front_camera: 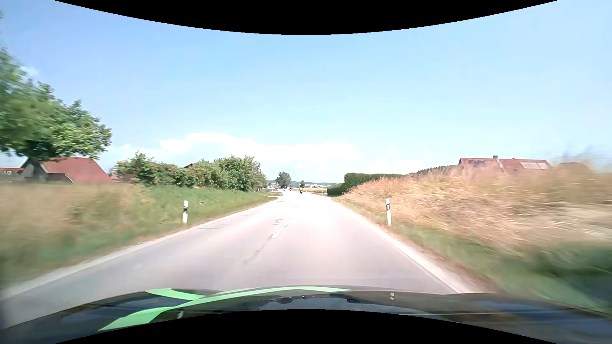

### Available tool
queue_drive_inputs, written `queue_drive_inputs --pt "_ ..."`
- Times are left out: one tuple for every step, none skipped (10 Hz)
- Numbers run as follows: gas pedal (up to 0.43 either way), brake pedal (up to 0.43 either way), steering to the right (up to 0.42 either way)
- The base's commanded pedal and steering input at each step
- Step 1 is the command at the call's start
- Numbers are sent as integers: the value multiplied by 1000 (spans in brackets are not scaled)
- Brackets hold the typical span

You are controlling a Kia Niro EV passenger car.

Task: Follow the waypoints while adhering to traffic rules and regulations

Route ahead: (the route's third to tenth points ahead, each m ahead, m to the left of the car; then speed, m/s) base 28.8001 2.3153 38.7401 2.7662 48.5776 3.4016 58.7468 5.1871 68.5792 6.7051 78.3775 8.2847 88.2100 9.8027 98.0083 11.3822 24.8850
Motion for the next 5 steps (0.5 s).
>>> queue_drive_inputs --pt "260 0 -12" --pt "268 0 -12" --pt "268 0 -12" --pt "268 0 -12" --pt "280 0 -12"
